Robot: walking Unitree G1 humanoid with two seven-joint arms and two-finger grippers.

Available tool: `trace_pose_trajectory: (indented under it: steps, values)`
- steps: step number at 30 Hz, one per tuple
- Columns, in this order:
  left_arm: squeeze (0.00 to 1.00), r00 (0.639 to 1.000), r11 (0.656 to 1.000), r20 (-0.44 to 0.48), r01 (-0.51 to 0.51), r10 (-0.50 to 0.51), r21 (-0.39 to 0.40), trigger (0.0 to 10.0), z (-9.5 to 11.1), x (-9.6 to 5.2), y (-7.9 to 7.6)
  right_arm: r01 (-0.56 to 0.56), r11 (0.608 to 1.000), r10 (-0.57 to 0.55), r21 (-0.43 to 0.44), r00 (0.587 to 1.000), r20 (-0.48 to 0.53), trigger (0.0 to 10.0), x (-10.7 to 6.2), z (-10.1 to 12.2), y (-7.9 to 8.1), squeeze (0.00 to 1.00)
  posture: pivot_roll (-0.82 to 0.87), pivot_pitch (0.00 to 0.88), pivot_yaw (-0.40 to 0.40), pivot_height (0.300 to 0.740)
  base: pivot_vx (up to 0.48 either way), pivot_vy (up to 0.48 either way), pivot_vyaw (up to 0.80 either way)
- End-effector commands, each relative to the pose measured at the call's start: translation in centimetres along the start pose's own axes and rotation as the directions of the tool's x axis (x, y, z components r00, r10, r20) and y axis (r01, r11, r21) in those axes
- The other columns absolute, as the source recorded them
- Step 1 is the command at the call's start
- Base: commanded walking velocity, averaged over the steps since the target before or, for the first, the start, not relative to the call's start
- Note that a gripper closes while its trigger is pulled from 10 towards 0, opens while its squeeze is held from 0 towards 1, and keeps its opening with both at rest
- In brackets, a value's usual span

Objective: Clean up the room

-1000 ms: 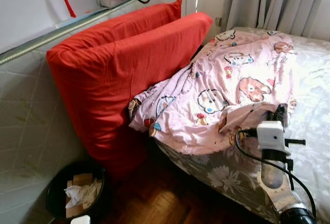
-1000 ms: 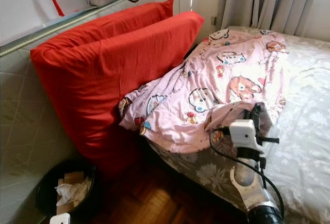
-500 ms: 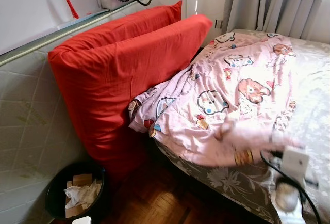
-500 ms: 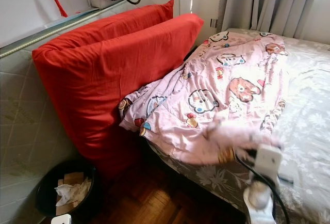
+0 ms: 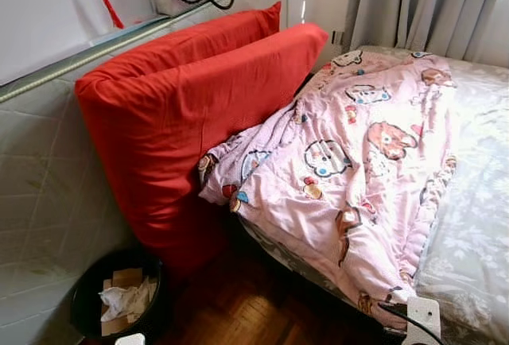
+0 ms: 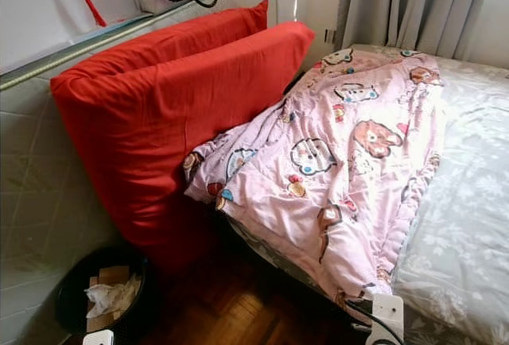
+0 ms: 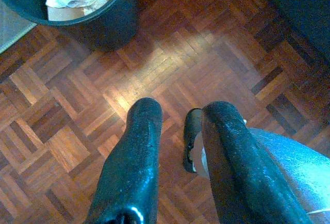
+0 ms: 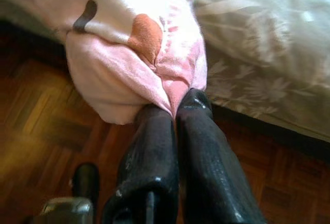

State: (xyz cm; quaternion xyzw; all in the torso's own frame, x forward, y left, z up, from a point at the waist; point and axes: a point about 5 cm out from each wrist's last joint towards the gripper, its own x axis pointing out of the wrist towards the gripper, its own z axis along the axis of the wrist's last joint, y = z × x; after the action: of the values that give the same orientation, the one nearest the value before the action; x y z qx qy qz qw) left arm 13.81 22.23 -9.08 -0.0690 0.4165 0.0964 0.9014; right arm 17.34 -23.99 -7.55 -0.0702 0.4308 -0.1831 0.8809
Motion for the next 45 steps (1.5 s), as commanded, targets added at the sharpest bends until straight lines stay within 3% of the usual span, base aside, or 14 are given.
trace_pose_trajectory:
  steps: [1, 11, 12, 14, 16, 31, 32, 33, 40, 45]
  values:
    - [0.00, 1.000, 1.000, -0.023, 0.001, -0.001, 0.013, 10.0, -0.3, -0.1, 0.1, -0.036, 0.999, 0.035, -0.011, 0.998, -0.049, 10.0, -0.2, -0.9, 0.6, 0.00, 0.06, 0.000, 0.062, 0.740, 0.000, 0.000, 0.00]
    - [0.00, 1.000, 1.000, -0.027, 0.000, 0.000, 0.017, 10.0, -0.4, -0.1, 0.1, -0.060, 0.998, 0.057, -0.032, 0.994, -0.090, 10.0, -0.2, -1.6, 0.5, 0.00, 0.06, 0.000, 0.062, 0.740, 0.000, 0.000, 0.00]
    - [0.00, 1.000, 1.000, -0.027, 0.000, 0.000, 0.017, 10.0, -0.4, -0.1, 0.1, -0.058, 0.998, 0.054, -0.031, 0.994, -0.096, 10.0, -0.3, -1.7, 0.4, 0.78, 0.06, 0.000, 0.062, 0.740, 0.000, 0.000, 0.00]
    - [0.00, 1.000, 1.000, -0.027, 0.000, 0.000, 0.015, 10.0, -0.4, -0.1, 0.1, -0.055, 0.998, 0.051, -0.033, 0.992, -0.117, 10.0, -0.3, -2.2, 0.1, 0.99, 0.06, 0.000, 0.062, 0.740, 0.000, 0.000, 0.00]
    - [0.00, 1.000, 1.000, -0.027, 0.001, 0.000, 0.016, 10.0, -0.4, -0.1, 0.1, -0.058, 0.998, 0.053, -0.035, 0.991, -0.124, 10.0, -0.3, -2.4, 0.0, 1.00, 0.06, 0.000, 0.062, 0.740, 0.000, 0.000, 0.00]
    - [0.00, 1.000, 1.000, -0.028, -0.001, 0.001, 0.015, 10.0, -0.4, -0.1, 0.2, -0.133, 0.991, 0.125, -0.029, 0.972, -0.197, 10.0, -0.8, -4.3, 0.0, 0.98, 0.06, 0.000, 0.061, 0.740, 0.000, 0.000, 0.00]
    - [0.00, 1.000, 1.000, -0.028, -0.001, 0.001, 0.015, 10.0, -0.4, -0.1, 0.2, -0.145, 0.989, 0.137, -0.028, 0.970, -0.200, 10.0, -0.9, -4.3, 0.1, 0.65, 0.06, 0.000, 0.061, 0.740, 0.000, 0.000, 0.00]
    - [0.00, 1.000, 1.000, -0.028, -0.001, 0.001, 0.015, 10.0, -0.4, -0.1, 0.1, -0.164, 0.986, 0.156, -0.028, 0.968, -0.198, 10.0, -0.9, -4.3, 0.3, 0.00, 0.06, 0.000, 0.061, 0.740, 0.000, 0.000, 0.00]
    - [0.00, 1.000, 1.000, -0.028, -0.002, 0.002, 0.015, 10.0, -0.4, -0.1, 0.1, -0.214, 0.976, 0.203, -0.038, 0.961, -0.188, 10.0, -1.0, -4.3, 0.8, 0.00, 0.05, 0.000, 0.063, 0.740, 0.000, 0.000, 0.00]
    - [0.00, 1.000, 1.000, -0.027, 0.000, 0.001, 0.015, 10.0, -0.2, 0.0, 0.1, -0.240, 0.971, 0.236, 0.001, 0.954, -0.187, 10.0, -1.0, -4.2, 0.9, 0.00, 0.05, 0.000, 0.067, 0.740, 0.000, 0.000, 0.00]
